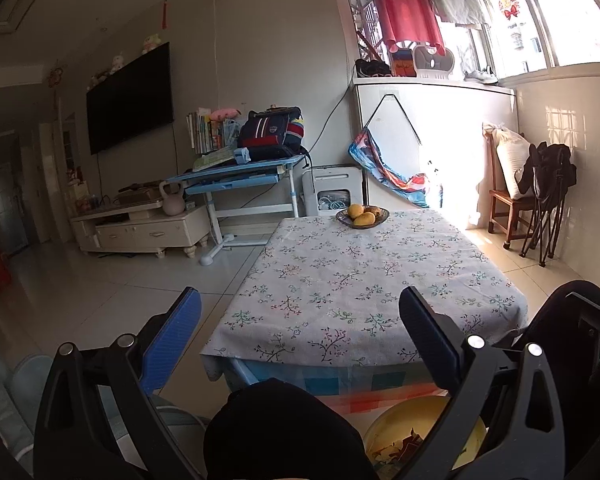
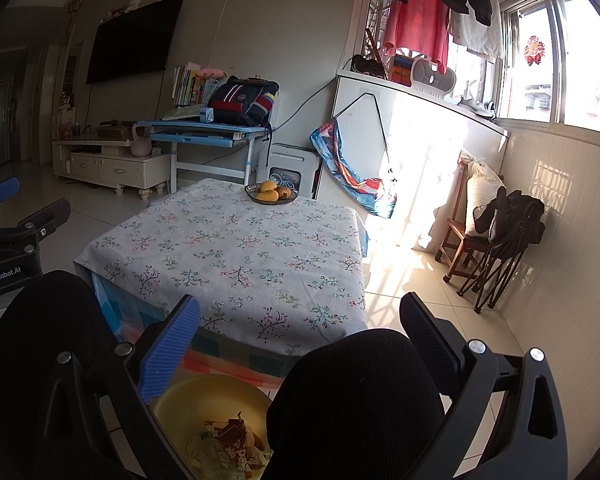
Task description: Collect trash
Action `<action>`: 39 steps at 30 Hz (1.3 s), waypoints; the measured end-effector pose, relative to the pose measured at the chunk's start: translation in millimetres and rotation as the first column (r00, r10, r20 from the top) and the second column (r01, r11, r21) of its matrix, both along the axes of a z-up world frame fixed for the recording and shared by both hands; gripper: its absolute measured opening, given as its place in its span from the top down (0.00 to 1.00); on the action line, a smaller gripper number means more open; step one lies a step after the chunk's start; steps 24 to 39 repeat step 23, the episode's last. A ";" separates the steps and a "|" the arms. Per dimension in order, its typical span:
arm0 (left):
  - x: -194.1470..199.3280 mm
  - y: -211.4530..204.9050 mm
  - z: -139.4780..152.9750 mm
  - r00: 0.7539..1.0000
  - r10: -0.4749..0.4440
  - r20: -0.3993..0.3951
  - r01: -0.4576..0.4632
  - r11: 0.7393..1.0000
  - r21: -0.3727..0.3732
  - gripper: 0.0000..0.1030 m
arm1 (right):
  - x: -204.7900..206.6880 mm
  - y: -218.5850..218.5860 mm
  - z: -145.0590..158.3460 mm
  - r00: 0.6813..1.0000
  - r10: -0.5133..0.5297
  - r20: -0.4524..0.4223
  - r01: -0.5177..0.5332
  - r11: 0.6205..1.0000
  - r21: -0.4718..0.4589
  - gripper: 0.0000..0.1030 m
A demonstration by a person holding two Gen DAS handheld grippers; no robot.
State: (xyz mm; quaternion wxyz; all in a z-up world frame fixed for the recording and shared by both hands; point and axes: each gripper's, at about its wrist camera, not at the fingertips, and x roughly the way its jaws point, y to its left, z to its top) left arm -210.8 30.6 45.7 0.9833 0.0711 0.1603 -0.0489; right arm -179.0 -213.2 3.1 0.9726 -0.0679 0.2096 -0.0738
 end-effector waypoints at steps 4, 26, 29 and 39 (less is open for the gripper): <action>2.9 0.4 -0.7 0.999 -0.036 -0.026 0.036 0.999 -0.009 0.07 | -0.3 -0.7 -0.5 1.000 0.000 -0.002 0.000 1.000 -0.002 0.07; 2.5 5.0 -7.3 0.999 0.005 -0.038 -0.005 1.000 0.014 0.07 | -4.3 -9.6 2.3 0.999 0.003 0.040 -0.004 0.999 0.036 0.07; 2.5 5.0 -7.3 0.999 0.005 -0.038 -0.005 1.000 0.014 0.07 | -4.3 -9.6 2.3 0.999 0.003 0.040 -0.004 0.999 0.036 0.07; 2.5 5.0 -7.3 0.999 0.005 -0.038 -0.005 1.000 0.014 0.07 | -4.3 -9.6 2.3 0.999 0.003 0.040 -0.004 0.999 0.036 0.07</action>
